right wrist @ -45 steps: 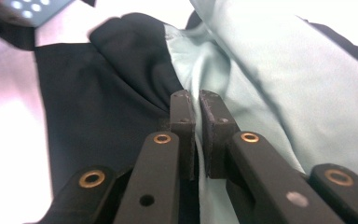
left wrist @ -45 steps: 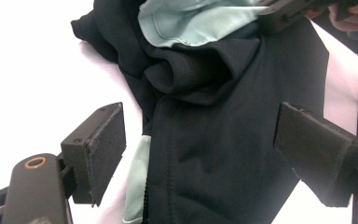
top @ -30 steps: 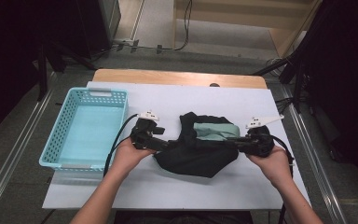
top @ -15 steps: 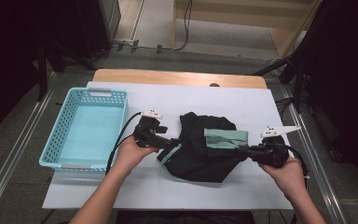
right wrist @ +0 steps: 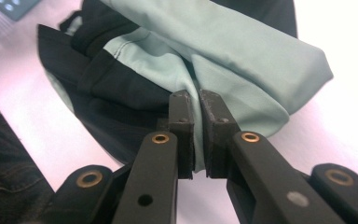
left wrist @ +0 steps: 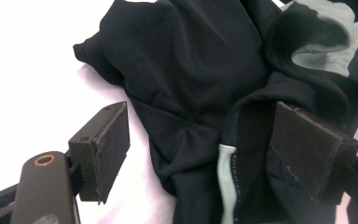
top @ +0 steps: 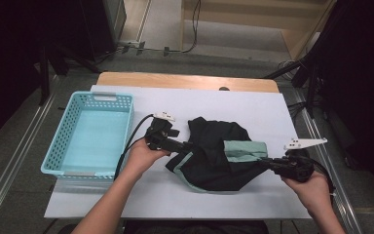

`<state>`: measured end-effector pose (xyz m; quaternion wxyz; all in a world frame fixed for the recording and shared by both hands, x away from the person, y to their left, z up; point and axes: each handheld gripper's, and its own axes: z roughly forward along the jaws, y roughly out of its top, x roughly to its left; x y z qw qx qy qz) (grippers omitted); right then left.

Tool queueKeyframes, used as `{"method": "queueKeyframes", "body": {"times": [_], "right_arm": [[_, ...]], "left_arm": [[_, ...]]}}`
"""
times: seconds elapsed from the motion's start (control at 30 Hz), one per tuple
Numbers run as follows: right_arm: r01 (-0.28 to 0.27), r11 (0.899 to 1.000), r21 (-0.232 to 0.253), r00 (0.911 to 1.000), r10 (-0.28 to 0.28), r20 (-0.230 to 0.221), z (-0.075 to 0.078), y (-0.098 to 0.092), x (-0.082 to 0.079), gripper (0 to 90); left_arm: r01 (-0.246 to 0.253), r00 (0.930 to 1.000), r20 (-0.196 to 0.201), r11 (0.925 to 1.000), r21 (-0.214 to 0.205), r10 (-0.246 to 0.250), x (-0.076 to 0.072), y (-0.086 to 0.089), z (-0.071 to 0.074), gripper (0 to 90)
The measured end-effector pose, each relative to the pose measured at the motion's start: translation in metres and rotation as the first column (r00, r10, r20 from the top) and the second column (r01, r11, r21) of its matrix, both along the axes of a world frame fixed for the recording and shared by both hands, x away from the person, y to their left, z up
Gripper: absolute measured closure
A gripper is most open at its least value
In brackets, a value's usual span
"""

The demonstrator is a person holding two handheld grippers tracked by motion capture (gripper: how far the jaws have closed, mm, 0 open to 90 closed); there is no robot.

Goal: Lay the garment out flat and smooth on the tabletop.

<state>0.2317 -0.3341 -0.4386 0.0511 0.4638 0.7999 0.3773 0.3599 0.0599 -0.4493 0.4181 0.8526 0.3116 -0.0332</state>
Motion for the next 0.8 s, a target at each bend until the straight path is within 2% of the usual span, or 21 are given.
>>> {"method": "queueKeyframes", "body": {"times": [0.17,0.23,0.3,0.33,0.37,0.47,0.53,0.57,0.8], "right_arm": [[0.019,1.0,-0.002,0.9998,-0.019,-0.009,-0.004,-0.008,-0.002,76.0],[0.041,0.999,0.012,0.999,-0.041,0.017,0.0,-0.013,-0.005,66.2],[0.053,0.998,0.044,0.9969,-0.056,0.056,0.006,-0.016,-0.007,60.2],[0.053,0.998,0.044,0.9969,-0.056,0.056,0.006,-0.016,-0.007,60.2],[0.077,0.996,0.053,0.9931,-0.081,0.084,0.01,-0.017,-0.007,54.1],[0.088,0.995,0.042,0.991,-0.092,0.098,0.007,-0.015,-0.004,46.6],[0.088,0.995,0.035,0.9914,-0.091,0.094,0.005,-0.014,-0.002,44.9],[0.089,0.996,0.028,0.9912,-0.091,0.096,0.002,-0.012,0.002,40.6],[0.076,0.997,0.025,0.9929,-0.078,0.089,-0.006,-0.007,0.019,36.6]], "left_arm": [[0.001,1.0,-0.002,1.0,0.004,-0.001,0.004,-0.004,-0.002,21.0],[0.0,1.0,-0.003,1.0,0.002,0.0,0.005,-0.004,-0.002,21.0],[-0.001,1.0,-0.002,1.0,0.001,0.001,0.006,-0.005,-0.003,21.0],[-0.002,1.0,-0.003,1.0,0.0,0.002,0.006,-0.005,-0.003,21.0],[-0.002,1.0,-0.004,1.0,0.004,0.002,0.006,-0.006,-0.003,21.0],[-0.001,1.0,-0.004,0.9999,0.013,0.002,0.005,-0.006,-0.004,21.0],[-0.001,1.0,-0.003,0.9998,0.017,0.001,0.005,-0.007,-0.004,21.0],[0.001,1.0,-0.006,0.9998,0.02,-0.001,0.004,-0.007,-0.004,21.0],[-0.003,1.0,-0.003,0.9996,0.029,0.003,-0.001,-0.004,-0.003,21.0]]}}
